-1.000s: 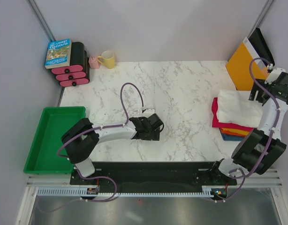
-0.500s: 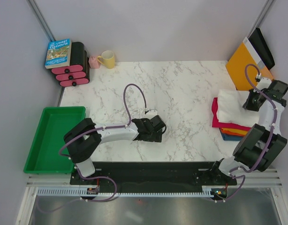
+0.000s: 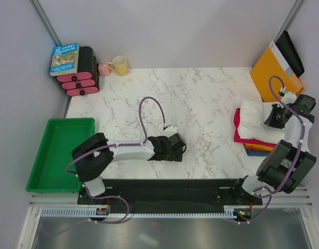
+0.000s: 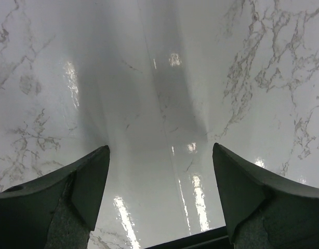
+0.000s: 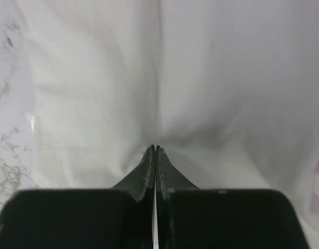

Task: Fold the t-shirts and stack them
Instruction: Put the neatly folded tshirt into the corner of the board with the right arm

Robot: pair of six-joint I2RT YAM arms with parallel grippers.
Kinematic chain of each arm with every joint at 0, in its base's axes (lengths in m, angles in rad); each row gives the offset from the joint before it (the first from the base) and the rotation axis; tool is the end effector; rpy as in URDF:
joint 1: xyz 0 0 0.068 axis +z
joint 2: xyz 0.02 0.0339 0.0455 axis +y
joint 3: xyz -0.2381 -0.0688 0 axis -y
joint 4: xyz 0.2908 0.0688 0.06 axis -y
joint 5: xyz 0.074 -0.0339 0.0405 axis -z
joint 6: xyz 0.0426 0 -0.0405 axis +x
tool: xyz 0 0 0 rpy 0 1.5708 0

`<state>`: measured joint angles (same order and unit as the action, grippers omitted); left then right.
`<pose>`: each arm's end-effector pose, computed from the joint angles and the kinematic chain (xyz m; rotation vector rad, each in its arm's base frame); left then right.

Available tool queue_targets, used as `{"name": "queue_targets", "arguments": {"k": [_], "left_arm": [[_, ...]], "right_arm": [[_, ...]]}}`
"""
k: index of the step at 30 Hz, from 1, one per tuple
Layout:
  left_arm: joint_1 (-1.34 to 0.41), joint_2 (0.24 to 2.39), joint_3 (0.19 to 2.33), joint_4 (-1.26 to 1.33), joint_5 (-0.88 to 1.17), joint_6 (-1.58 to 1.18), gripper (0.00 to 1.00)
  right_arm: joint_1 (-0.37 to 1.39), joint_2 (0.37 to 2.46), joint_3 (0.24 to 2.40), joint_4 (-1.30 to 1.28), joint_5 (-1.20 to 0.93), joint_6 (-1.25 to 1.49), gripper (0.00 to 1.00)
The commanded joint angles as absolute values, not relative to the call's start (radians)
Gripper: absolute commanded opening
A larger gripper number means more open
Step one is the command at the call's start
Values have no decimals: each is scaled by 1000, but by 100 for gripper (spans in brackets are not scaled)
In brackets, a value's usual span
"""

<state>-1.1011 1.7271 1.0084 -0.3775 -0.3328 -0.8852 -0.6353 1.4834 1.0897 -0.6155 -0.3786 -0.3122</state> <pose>0.1788 -0.3215 0.1008 0.1748 2.5907 -0.2877 0.2921 -0.1958 0.1984 0.2631 2.4644 0.0963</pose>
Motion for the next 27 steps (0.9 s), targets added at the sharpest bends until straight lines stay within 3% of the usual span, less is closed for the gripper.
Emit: {"name": "queue_targets", "arguments": {"k": [1,10,18,21,25,27], "left_arm": [[-1134,1732,997,-348,-345,-927,87],[-1163,1704,1003,-379,-360,-954,86],[-1206,1677,1017,-456,-399,-1005,86],[-1226,1674,1028,-483,-414,-1022,86],[-1253,1667,1031,-500,-440,-1042,87],[-1266,1666,1034,-500,-451,-1058,88]], "right_arm": [[-638,1393,1227,-607,-456,-238,0],[-646,1517,1237,-569,-336,-213,0],[-721,1689,1180,-360,-178,-155,0],[-741,1738,1200,-348,-253,-201,0],[-739,1627,1187,-334,-489,-273,0],[-720,1563,1199,-348,-547,-300,7]]}}
